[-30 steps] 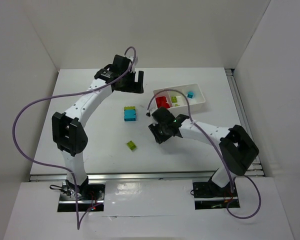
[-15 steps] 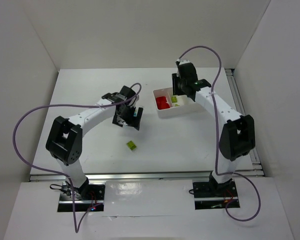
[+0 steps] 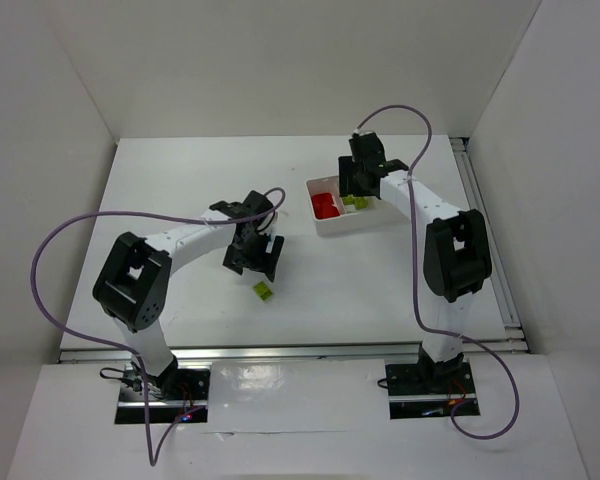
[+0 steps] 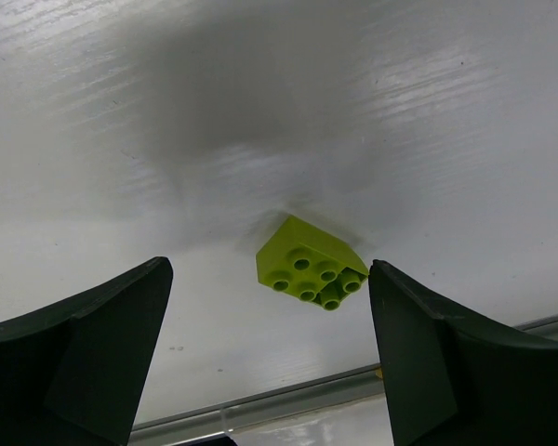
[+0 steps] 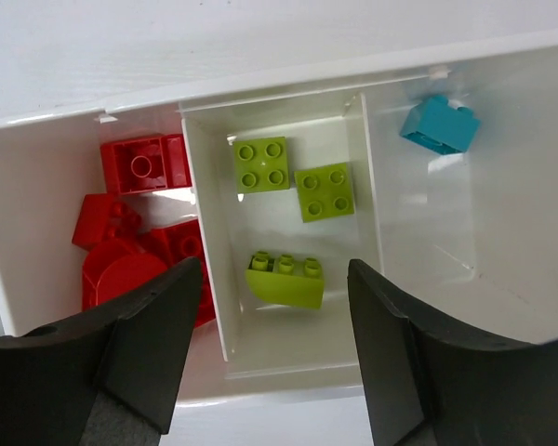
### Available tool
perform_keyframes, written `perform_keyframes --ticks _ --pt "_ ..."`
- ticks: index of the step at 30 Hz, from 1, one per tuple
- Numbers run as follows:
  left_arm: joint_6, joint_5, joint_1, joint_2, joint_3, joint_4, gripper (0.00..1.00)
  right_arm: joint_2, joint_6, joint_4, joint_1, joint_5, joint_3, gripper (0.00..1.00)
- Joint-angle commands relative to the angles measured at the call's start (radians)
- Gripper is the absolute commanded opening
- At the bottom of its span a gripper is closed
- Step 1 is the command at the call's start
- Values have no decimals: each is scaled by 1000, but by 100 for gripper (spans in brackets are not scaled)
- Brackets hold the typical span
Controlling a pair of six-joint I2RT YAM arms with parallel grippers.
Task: Sort the legos into containers by color
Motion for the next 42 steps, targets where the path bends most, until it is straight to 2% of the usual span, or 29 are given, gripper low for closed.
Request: perform_keyframes --ticks 1,6,18,27,30,37,42 --pt "-5 20 -18 -12 -9 11 94 -20 25 64 -7 37 33 71" --pt "-5 46 -36 6 -18 2 86 -54 25 73 -7 48 13 71" --pt "-75 20 -55 46 -27 -71 84 -94 16 84 -7 17 -17 71" --pt "-132 -30 11 17 -67 -113 76 -94 16 84 -7 8 -27 71" --pt "-143 -30 20 8 -76 -124 76 -94 16 84 -7 8 -27 71" --pt "-89 -21 20 37 -3 -88 87 -103 16 84 -7 -1 -36 71" --pt "-80 -30 20 77 33 -65 82 -123 16 84 -7 -1 -59 71"
